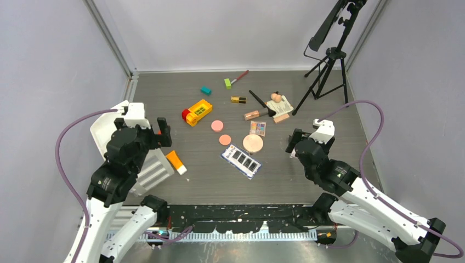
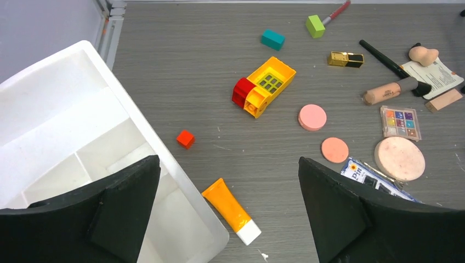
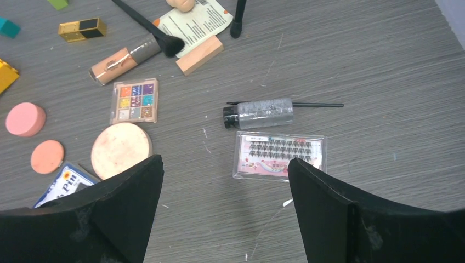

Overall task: Organize the makeup
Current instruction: Move the storage box to the center of the board.

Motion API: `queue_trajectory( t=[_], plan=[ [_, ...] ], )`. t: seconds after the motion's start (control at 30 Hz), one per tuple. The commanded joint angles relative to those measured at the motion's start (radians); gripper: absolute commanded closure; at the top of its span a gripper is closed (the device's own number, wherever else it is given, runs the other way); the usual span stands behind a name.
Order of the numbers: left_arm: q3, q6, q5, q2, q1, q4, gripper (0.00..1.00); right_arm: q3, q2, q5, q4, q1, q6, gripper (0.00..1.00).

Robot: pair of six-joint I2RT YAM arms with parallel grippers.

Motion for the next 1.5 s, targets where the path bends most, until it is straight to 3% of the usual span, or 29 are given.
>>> queue_trajectory(
  t=[0.0,0.3,0.6,0.73,0.93,1.13,1.3,1.47],
  plan=[
    [-0.006,-0.006,-0.044,-0.008,0.011,0.035,0.00,0.016,0.009,0.066,-0.013,0.002,-0.009,0.12],
    [-0.018,-0.014,-0.036,-0.023,0.013,0.049,0.00,0.027,0.000,0.069,-0.040,0.003,-0.006,0.12],
    [0.007,-0.040,-0.167,-0.022,0.026,0.032,0.00,0.078,0.002,0.026,-0.070,0.002,-0.022,0.12],
    [0.125,-0.098,-0.166,0.037,0.026,-0.118,0.00,0.082,0.030,-0.008,-0.091,0.002,-0.023,0.12],
    [0.176,-0.233,-0.148,0.052,0.026,-0.310,0.00,0.073,0.027,-0.002,-0.099,0.003,-0.013,0.12],
    [0.314,-0.274,0.014,0.163,0.026,-0.550,0.00,0.041,-0.010,-0.012,-0.095,0.003,0.007,0.12],
    [0.284,-0.299,0.030,0.119,0.026,-0.501,0.00,0.030,-0.041,-0.031,-0.081,0.003,-0.005,0.12],
    [0.275,-0.278,0.046,0.173,0.026,-0.489,0.00,0.021,-0.051,-0.054,-0.080,0.003,0.002,0.12]
  ],
)
